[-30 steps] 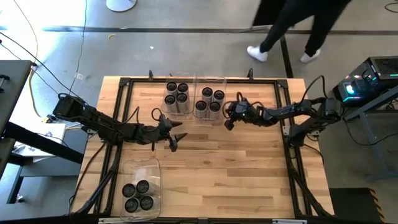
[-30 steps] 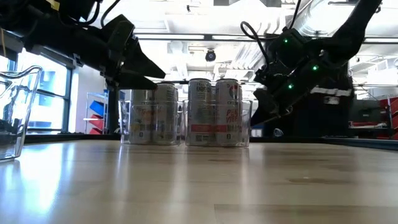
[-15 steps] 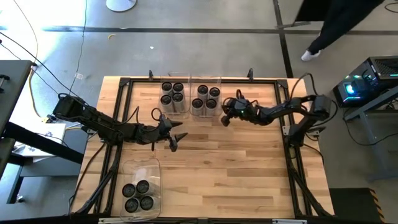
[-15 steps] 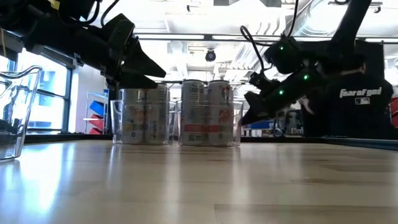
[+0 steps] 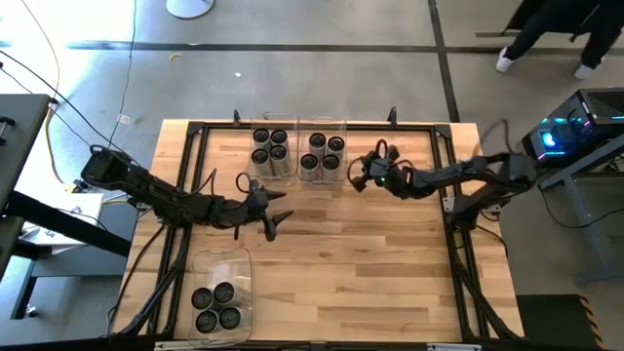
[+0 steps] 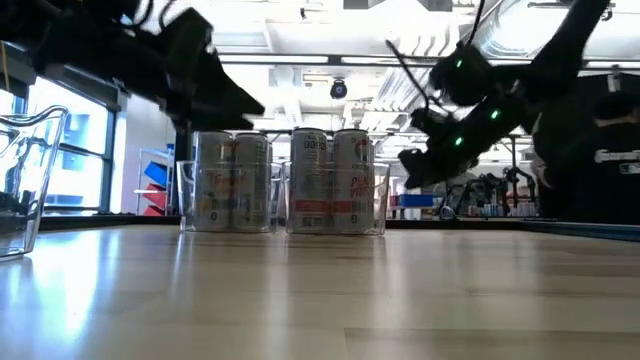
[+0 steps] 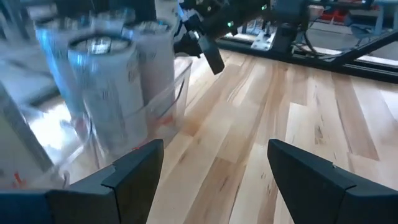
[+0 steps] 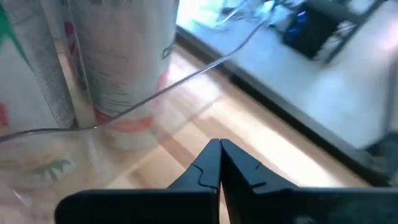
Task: Sort soda cans
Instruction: Move the bottom transparent bin to the top right of the table
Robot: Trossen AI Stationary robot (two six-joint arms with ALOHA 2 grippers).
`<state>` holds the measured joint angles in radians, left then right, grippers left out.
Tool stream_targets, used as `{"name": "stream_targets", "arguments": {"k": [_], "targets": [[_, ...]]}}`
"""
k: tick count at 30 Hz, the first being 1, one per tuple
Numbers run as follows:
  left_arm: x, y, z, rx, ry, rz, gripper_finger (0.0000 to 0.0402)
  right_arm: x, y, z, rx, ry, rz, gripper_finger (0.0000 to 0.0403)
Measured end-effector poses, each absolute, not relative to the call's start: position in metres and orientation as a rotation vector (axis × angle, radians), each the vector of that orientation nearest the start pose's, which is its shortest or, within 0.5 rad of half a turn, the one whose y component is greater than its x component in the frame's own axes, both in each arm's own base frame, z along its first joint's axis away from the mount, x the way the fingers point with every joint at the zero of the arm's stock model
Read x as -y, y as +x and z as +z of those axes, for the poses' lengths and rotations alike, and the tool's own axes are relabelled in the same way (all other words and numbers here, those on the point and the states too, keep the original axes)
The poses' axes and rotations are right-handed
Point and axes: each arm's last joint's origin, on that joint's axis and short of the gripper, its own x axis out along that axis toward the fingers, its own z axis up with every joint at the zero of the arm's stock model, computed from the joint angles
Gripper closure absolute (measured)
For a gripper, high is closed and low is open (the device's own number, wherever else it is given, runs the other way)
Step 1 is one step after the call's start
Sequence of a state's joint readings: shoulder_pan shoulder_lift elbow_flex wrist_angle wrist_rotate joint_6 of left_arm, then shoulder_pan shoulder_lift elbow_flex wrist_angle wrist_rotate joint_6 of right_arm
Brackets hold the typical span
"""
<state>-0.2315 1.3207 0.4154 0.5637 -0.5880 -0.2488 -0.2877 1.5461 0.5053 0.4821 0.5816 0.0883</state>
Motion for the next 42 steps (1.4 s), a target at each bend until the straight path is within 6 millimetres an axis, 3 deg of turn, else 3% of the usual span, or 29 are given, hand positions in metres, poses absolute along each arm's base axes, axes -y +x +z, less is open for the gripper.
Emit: {"name": "stream_targets", "arguments": {"k": [4,8,14,18,22,26,32,42], "targets": [[0.053,0.235,0.191,-0.241,0.007,0.371,0.012,0.067,0.242,0.159,-0.545,-0.066,-0.921,0.0403],[0.072,0.229,0.22,-0.283,0.137,0.337,0.012,0.034,0.235,0.177,-0.501,-0.061,-0.841,0.0403],[0.1,0.206,0.27,-0.587,0.294,0.213,0.012,-0.019,0.233,0.184,-0.434,0.007,-0.614,0.0403],[0.107,0.181,0.289,-0.857,0.223,0.157,0.012,-0.049,0.23,0.179,-0.421,0.049,-0.534,0.0403],[0.113,0.156,0.284,-1.106,0.02,0.155,0.0121,-0.072,0.227,0.17,-0.391,0.042,-0.559,0.0403],[0.121,0.136,0.266,-1.216,-0.105,0.171,0.0136,-0.087,0.223,0.159,-0.374,-0.009,-0.6,0.0403],[0.126,0.122,0.245,-1.203,-0.193,0.139,0.0177,-0.095,0.222,0.149,-0.386,-0.036,-0.607,0.0403],[0.112,0.123,0.214,-1.19,-0.196,0.152,0.0246,-0.095,0.223,0.149,-0.371,-0.03,-0.619,0.0403]]}}
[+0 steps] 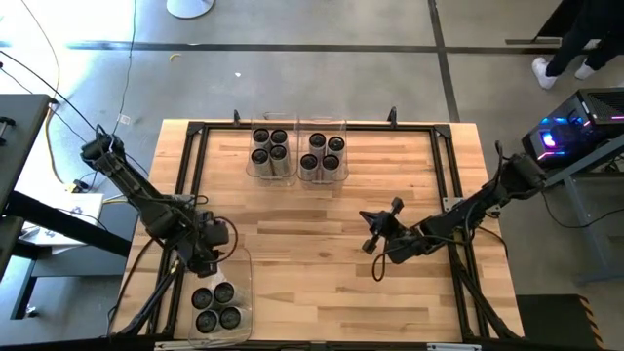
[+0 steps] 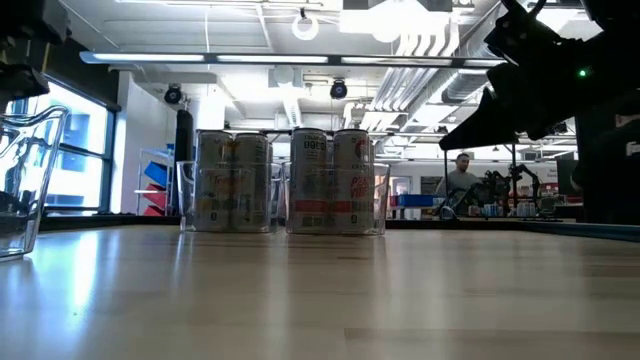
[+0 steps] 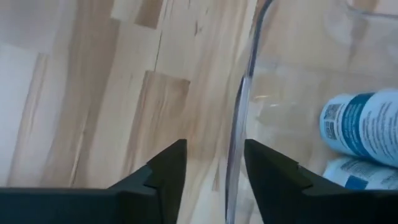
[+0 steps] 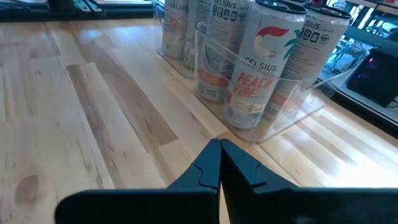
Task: Sort soda cans
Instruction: Move the bottom transparent bin to the top right of the table
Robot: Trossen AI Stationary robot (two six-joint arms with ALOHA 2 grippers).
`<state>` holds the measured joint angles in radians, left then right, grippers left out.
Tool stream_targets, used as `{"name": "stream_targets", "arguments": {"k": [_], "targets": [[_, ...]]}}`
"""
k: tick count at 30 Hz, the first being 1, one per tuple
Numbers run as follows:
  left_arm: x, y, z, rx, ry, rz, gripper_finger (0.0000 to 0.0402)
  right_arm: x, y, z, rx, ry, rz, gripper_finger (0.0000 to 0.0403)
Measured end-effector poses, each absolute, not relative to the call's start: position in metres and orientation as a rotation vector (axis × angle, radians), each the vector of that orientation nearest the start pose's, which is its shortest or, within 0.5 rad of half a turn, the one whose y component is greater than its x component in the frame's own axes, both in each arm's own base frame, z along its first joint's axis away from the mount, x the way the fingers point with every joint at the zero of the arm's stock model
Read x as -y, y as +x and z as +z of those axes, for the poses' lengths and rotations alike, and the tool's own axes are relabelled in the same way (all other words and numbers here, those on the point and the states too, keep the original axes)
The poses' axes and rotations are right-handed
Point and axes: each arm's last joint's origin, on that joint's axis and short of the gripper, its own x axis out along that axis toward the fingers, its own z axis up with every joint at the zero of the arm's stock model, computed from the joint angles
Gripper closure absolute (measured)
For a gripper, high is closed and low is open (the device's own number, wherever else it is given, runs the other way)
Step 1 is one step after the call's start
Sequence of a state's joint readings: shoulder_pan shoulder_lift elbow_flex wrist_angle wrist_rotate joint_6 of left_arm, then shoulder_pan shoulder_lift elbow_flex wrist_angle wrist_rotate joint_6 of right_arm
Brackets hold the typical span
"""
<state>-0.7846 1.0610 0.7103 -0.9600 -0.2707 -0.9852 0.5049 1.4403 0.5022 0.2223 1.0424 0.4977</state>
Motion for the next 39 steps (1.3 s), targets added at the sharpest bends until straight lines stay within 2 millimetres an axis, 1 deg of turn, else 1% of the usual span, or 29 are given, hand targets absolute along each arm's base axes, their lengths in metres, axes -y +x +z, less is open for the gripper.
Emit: {"name": "stream_targets", "arguments": {"k": [7,14,16,21,32,39], "targets": [[0.11,0.141,0.213,-1.162,-0.277,0.073,0.0311,-0.095,0.224,0.15,-0.364,-0.023,-0.618,0.0403],[0.103,0.152,0.211,-1.17,-0.286,0.065,0.0381,-0.095,0.224,0.15,-0.364,-0.024,-0.617,0.0403],[0.101,0.154,0.211,-1.169,-0.285,0.057,0.0394,-0.095,0.224,0.15,-0.364,-0.024,-0.617,0.0403],[0.096,0.161,0.212,-1.138,-0.296,0.066,0.0393,-0.095,0.224,0.15,-0.366,-0.025,-0.615,0.0403],[0.077,0.174,0.214,-1.043,-0.267,0.189,0.0396,-0.095,0.224,0.15,-0.366,-0.025,-0.615,0.0402],[0.065,0.191,0.219,-0.914,-0.227,0.188,0.0396,-0.095,0.224,0.15,-0.366,-0.025,-0.615,0.0402]]}}
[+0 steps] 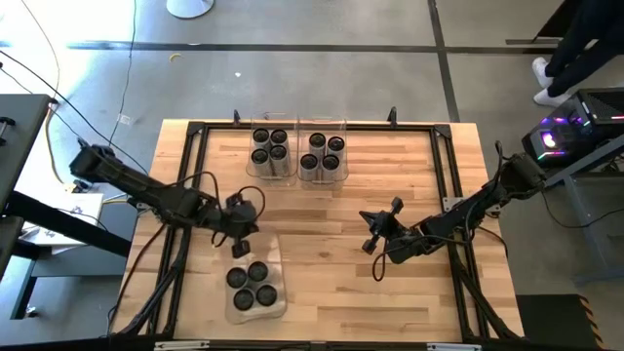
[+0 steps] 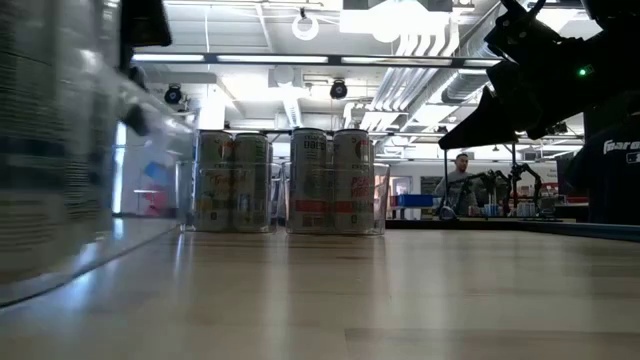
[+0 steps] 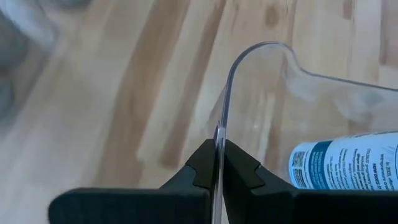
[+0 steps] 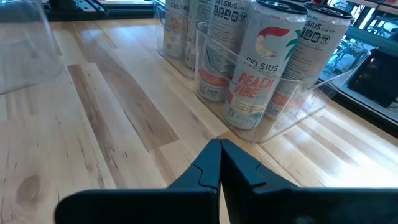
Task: Sort soda cans
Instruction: Move the bottom transparent bin to the top right of the table
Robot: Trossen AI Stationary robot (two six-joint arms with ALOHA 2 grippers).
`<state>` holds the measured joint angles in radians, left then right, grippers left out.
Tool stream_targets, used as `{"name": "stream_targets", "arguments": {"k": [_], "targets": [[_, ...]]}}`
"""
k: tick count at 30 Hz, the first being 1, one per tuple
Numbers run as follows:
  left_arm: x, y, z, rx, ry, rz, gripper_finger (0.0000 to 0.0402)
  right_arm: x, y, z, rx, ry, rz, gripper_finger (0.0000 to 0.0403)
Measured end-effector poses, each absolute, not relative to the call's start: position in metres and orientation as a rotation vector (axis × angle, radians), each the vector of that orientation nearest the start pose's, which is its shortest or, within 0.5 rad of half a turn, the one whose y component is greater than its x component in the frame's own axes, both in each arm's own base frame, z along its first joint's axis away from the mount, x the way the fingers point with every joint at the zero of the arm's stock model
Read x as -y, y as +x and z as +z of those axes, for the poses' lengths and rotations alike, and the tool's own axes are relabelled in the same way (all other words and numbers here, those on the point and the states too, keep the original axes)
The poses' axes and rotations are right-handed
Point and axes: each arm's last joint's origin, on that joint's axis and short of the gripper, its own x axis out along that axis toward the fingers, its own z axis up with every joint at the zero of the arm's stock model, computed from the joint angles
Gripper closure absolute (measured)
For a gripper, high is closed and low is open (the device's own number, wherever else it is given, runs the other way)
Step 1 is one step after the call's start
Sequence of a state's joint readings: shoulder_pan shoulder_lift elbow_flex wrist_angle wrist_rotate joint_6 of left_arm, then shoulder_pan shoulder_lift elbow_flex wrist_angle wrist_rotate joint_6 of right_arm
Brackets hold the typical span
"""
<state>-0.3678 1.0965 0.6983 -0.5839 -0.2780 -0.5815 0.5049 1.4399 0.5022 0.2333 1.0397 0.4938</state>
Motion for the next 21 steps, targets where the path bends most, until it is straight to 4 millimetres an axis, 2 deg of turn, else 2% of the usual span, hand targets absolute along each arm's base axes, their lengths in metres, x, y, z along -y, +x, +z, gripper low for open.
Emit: {"name": "stream_targets", "arguments": {"k": [5,12,21], "targets": [[0.056,0.209,0.216,-0.852,-0.165,0.187,0.0396,-0.095,0.223,0.149,-0.369,-0.024,-0.614,0.0402],[0.045,0.235,0.197,-0.86,-0.094,0.196,0.0396,-0.095,0.223,0.149,-0.377,-0.019,-0.599,0.0402],[0.03,0.267,0.184,-0.761,-0.092,0.192,0.0396,-0.095,0.224,0.149,-0.378,-0.018,-0.597,0.0402]]}}
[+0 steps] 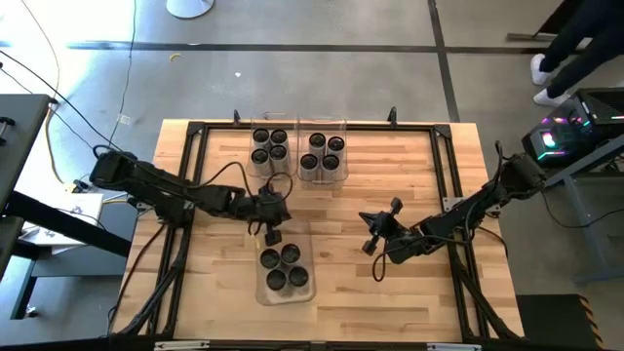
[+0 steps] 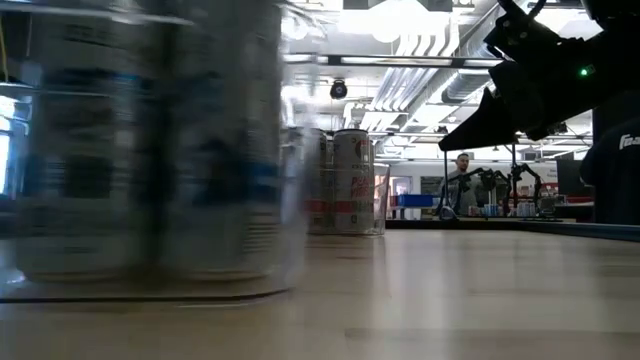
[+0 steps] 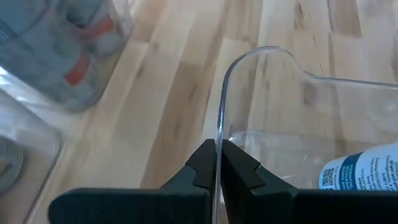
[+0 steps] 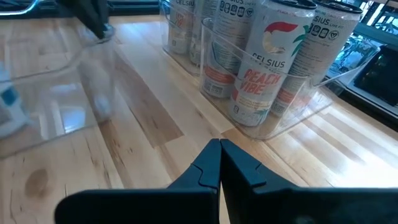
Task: Sort soda cans
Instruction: Move the bottom transparent bin to the top right of the table
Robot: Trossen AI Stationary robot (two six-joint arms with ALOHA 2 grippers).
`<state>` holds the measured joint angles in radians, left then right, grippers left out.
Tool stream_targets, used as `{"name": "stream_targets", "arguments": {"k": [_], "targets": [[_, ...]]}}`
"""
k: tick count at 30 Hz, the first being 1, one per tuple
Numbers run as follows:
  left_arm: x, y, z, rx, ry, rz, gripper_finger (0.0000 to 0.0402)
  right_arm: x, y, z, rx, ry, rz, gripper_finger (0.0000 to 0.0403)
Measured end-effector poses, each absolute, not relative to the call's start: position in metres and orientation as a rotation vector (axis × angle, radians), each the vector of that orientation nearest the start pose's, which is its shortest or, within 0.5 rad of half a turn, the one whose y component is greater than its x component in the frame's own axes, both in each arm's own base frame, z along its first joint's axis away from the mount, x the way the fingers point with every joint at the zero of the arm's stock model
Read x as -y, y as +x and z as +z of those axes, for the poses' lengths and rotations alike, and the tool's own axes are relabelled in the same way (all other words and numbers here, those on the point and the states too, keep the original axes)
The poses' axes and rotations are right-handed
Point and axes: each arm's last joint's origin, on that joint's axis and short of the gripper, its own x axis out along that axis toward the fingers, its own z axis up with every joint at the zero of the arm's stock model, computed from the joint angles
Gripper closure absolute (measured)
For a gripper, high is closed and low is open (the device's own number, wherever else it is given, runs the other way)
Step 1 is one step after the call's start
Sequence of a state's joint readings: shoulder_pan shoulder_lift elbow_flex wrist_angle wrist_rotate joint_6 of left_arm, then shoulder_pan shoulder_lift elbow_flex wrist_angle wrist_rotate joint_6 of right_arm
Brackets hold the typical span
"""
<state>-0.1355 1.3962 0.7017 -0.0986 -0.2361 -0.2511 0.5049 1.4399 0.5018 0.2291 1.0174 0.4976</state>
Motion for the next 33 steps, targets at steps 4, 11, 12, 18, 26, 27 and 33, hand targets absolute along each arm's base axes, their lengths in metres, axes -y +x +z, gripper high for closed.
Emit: {"name": "stream_targets", "arguments": {"k": [4,11,12,18,26,27,33], "targets": [[0.021,0.275,0.181,-0.723,-0.104,0.201,0.0396,-0.095,0.224,0.149,-0.38,-0.017,-0.594,0.0402],[0.015,0.285,0.179,-0.664,-0.094,0.208,0.0392,-0.095,0.223,0.149,-0.383,-0.018,-0.591,0.0402],[0.014,0.285,0.179,-0.662,-0.092,0.208,0.0389,-0.096,0.223,0.149,-0.386,-0.016,-0.587,0.0402],[0.014,0.286,0.18,-0.649,-0.074,0.208,0.0341,-0.097,0.224,0.148,-0.406,-0.002,-0.548,0.0402],[0.014,0.29,0.199,-0.676,-0.022,0.187,0.0239,-0.099,0.226,0.149,-0.424,0.036,-0.475,0.0402],[0.014,0.29,0.205,-0.682,-0.02,0.187,0.0231,-0.1,0.226,0.149,-0.429,0.042,-0.454,0.0402],[0.023,0.284,0.249,-0.705,0.032,0.201,0.0217,-0.106,0.232,0.155,-0.417,0.075,-0.294,0.0353]]}}
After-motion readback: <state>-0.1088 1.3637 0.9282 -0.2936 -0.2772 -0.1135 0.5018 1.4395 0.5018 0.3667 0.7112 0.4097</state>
